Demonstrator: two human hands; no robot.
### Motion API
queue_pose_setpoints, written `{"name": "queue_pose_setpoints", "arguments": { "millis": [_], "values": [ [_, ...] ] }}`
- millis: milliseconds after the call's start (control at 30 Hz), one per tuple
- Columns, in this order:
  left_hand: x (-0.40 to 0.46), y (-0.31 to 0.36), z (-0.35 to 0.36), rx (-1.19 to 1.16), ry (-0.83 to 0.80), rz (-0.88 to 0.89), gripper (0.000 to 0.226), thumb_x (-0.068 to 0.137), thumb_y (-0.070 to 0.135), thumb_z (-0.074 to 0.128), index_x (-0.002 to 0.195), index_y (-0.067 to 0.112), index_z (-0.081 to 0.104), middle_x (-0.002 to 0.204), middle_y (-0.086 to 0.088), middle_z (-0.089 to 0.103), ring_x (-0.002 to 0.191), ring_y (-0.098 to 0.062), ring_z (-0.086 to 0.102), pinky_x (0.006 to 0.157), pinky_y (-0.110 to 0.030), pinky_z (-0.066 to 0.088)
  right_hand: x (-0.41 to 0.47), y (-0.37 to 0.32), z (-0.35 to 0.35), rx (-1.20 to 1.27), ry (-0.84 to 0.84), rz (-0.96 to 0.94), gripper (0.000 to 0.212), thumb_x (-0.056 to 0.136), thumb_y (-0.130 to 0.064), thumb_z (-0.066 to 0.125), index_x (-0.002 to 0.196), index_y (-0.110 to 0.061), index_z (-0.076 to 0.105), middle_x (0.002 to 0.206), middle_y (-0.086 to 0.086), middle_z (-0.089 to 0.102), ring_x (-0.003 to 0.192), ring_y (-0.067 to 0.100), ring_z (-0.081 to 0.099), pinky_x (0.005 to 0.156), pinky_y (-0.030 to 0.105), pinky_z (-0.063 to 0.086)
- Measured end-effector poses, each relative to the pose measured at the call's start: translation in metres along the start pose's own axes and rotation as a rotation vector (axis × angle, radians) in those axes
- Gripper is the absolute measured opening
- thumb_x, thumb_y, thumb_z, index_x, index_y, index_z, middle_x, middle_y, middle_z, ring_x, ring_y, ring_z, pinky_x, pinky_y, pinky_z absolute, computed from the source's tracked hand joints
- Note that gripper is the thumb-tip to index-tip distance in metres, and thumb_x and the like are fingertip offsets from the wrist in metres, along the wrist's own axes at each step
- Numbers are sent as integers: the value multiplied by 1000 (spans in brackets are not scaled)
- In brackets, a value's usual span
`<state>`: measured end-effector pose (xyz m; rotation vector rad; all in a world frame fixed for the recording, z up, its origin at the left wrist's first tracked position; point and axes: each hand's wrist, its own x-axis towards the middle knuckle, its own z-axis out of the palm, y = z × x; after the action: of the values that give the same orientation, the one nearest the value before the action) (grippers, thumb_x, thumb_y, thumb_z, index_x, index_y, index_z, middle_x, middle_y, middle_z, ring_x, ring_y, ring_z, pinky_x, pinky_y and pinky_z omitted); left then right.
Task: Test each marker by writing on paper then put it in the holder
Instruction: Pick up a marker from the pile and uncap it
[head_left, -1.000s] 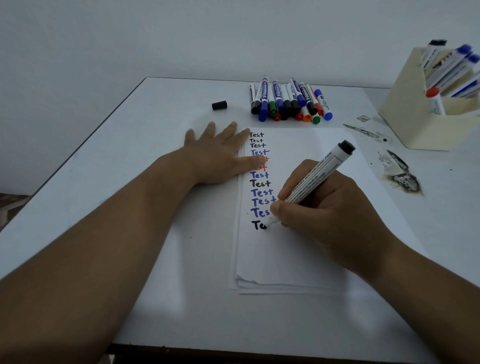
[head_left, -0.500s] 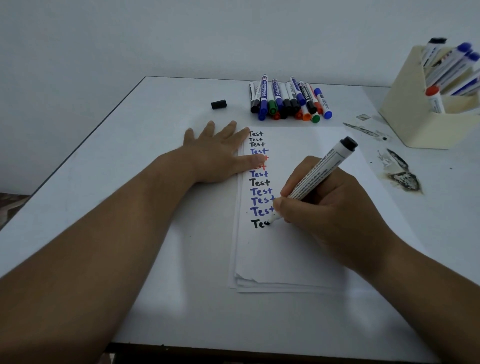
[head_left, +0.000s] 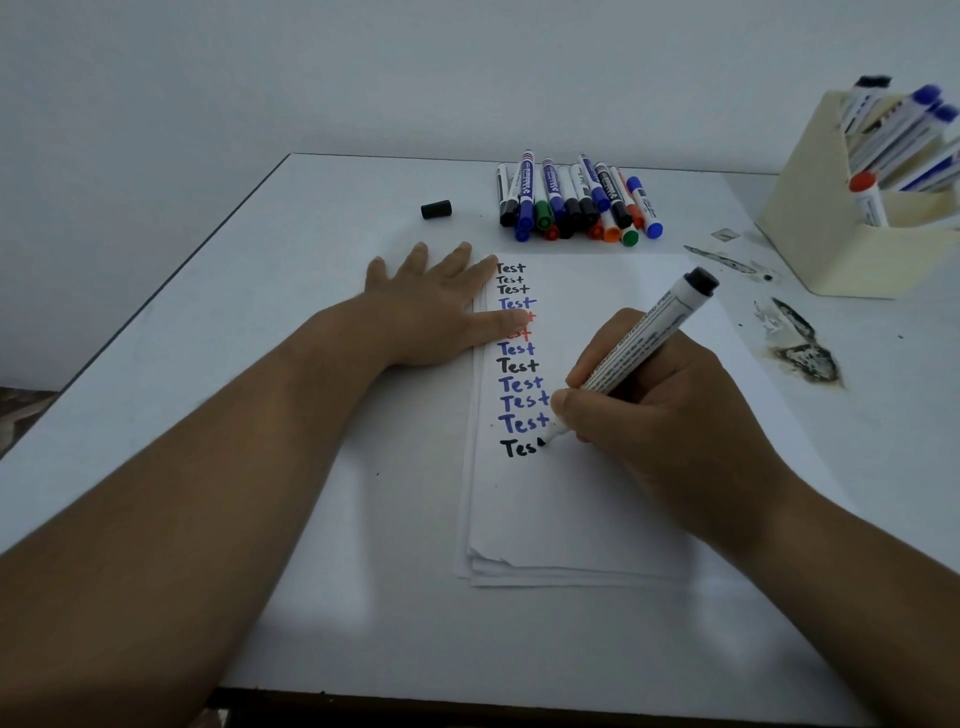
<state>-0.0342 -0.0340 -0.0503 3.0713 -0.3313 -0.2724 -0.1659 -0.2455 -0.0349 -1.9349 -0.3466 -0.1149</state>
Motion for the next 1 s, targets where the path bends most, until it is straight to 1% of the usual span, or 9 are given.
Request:
{"name": "queue_pose_setpoints", "arguments": {
  "millis": [167,267,433,567,633,700,800,900,1000],
  "values": [
    [1,-2,1,-13,8,2,106,62,99,7,154,47,-7,166,14,-11,153,-25,-11,119,-61,-4,1,1,-2,11,-9,17,16,82,-9,76,74,-13,63,68,6,63,68,27,62,61,29,53],
    [2,-2,2,-8,10,5,108,61,99,5,154,47,-7,166,14,-11,153,-26,-10,119,-61,-4,1,1,-1,23,4,17,15,83,-10,75,74,-14,63,67,6,63,68,29,62,61,31,52],
    [2,-2,2,-11,5,1,106,62,99,6,154,48,-8,166,15,-12,153,-25,-11,119,-61,-4,2,2,0,-2,-2,3,16,83,-14,76,74,-16,63,70,5,63,69,24,62,61,25,51],
    [2,-2,2,-9,5,4,106,63,99,7,154,47,-8,166,14,-12,153,-25,-11,119,-61,-4,1,1,0,-25,-2,-21,18,82,-10,75,74,-17,61,71,5,61,68,20,59,59,19,49],
    [2,-2,2,-10,7,5,107,62,99,7,154,47,-8,166,14,-11,153,-25,-11,119,-61,-4,2,2,0,-27,8,-18,17,83,-9,74,74,-16,60,70,4,60,68,22,59,60,21,50],
    [1,-2,2,-13,6,6,106,63,99,7,154,47,-7,166,14,-11,153,-25,-10,119,-61,-4,6,4,-2,86,25,39,18,84,-7,74,74,-16,62,65,4,60,64,25,58,60,28,51],
    [0,-2,1,-12,0,6,102,67,98,10,154,47,-7,166,15,-12,153,-25,-11,119,-61,-3,17,1,-9,424,40,211,14,85,-4,72,80,-15,65,69,8,64,63,20,59,62,33,50],
    [-1,0,-2,-6,-1,6,102,68,98,10,155,47,-7,166,14,-12,153,-25,-11,119,-61,-3,36,-7,-20,489,10,309,10,87,-5,71,95,-7,65,77,9,69,69,17,63,66,29,55],
    [-2,1,-2,-6,-14,-2,108,61,99,6,154,47,-6,166,15,-12,153,-25,-12,119,-60,-3,63,-13,-22,572,19,317,12,88,-3,70,98,-7,64,76,8,69,65,17,62,63,26,55]
  ]
}}
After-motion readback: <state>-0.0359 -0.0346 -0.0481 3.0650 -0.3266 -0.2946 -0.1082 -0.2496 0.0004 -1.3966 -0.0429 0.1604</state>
